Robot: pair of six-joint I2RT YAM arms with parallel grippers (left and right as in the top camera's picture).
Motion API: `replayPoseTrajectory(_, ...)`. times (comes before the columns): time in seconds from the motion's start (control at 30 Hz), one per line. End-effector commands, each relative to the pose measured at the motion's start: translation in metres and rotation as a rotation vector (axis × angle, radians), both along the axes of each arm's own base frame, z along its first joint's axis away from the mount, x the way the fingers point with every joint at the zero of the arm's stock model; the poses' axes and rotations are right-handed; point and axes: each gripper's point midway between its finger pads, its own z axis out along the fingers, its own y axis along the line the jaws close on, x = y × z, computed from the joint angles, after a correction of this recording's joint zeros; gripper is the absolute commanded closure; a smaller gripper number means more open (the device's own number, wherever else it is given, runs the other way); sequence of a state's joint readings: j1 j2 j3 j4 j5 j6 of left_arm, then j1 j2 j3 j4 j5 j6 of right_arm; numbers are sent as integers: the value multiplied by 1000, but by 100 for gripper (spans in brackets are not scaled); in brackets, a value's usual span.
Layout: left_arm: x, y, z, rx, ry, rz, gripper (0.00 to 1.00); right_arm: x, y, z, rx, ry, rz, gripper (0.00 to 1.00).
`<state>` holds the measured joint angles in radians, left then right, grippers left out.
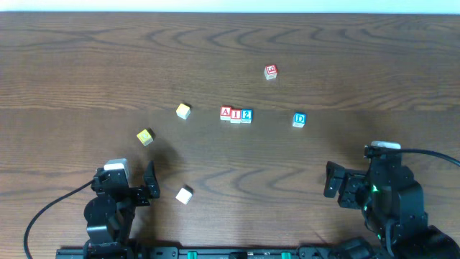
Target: Spell out Ai2
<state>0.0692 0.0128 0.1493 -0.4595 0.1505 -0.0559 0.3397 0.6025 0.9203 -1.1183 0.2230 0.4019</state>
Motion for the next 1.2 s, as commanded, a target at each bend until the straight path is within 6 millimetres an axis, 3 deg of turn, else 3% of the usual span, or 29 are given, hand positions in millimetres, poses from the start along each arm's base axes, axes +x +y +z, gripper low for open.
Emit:
replayPoseTrajectory(0.0, 0, -1, -6, -10, 7, 1, 5, 0, -2, 0, 4, -3, -16, 1)
replayPoseTrajectory(0.67, 0, -1, -6, -10, 7, 1, 5, 0, -2, 0, 3, -4, -15, 1)
replayPoseTrajectory(0.77, 0, -1, -6, -10, 7, 1, 5, -7, -12, 2, -47, -15, -20, 1)
replayPoseTrajectory(1.0, 0, -1, -6, -10, 7, 1, 5, -25, -33, 28, -80, -227, -49, 1)
replayPoseTrajectory(1.17, 0, -1, -6, -10, 7, 1, 5, -32, -42, 26, -53, -347, -96, 1)
